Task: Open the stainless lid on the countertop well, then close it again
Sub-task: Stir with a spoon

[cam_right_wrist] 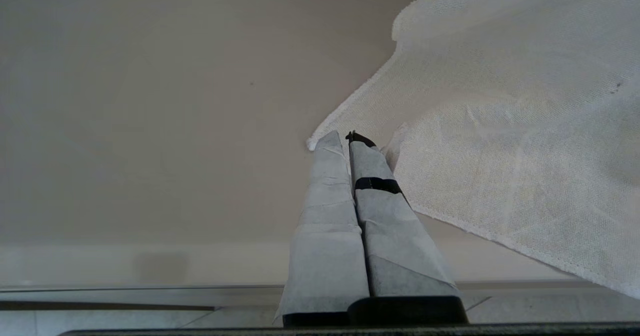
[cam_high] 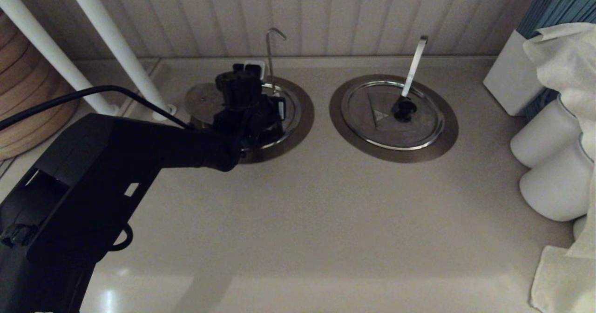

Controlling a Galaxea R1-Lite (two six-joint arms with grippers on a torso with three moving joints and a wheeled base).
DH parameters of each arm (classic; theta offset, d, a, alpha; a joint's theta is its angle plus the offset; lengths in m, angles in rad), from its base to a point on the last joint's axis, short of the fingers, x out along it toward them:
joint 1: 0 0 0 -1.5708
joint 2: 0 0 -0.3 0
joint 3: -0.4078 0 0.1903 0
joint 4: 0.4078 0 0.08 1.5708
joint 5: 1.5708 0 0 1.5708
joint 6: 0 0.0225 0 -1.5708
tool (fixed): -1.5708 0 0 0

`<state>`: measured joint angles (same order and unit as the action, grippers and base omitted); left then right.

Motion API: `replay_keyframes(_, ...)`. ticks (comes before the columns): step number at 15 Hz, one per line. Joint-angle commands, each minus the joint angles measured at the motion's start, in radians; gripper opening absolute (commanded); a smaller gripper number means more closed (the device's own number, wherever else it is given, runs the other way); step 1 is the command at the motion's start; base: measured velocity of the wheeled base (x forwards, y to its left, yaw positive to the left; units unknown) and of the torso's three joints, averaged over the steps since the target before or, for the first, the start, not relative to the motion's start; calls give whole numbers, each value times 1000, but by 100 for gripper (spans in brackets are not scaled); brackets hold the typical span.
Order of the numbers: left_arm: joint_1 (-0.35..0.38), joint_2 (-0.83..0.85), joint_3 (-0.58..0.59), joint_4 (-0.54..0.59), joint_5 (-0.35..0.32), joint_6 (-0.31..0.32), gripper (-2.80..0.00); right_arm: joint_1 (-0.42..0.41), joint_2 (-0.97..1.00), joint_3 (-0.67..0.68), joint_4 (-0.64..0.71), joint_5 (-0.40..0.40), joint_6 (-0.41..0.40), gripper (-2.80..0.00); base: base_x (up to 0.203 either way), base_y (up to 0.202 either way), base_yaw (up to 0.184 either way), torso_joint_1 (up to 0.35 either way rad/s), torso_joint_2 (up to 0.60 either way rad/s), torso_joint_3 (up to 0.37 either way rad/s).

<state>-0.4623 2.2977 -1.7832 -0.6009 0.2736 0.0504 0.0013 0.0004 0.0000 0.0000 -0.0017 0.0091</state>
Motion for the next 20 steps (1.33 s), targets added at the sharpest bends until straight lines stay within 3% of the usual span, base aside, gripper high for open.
replay_keyframes(1,-1,-4,-1,-7,1,0,0,0,0,0,0,0,0,-280,0,0,0,0,0,0)
replay_keyframes(5,10,6,-24,-7,4,2,0,0,0,0,0,0,0,-280,0,0,0,0,0,0)
replay_keyframes(10,91,-35,-42,13,-3,5,0,0,0,0,0,0,0,-280,0,0,0,0,0,0)
replay_keyframes(13,123,-89,-13,65,-43,-4,0,0,0,0,0,0,0,-280,0,0,0,0,0,0)
replay_keyframes(20,74,-47,-15,59,-44,-24,0,0,0,0,0,0,0,-280,0,0,0,0,0,0)
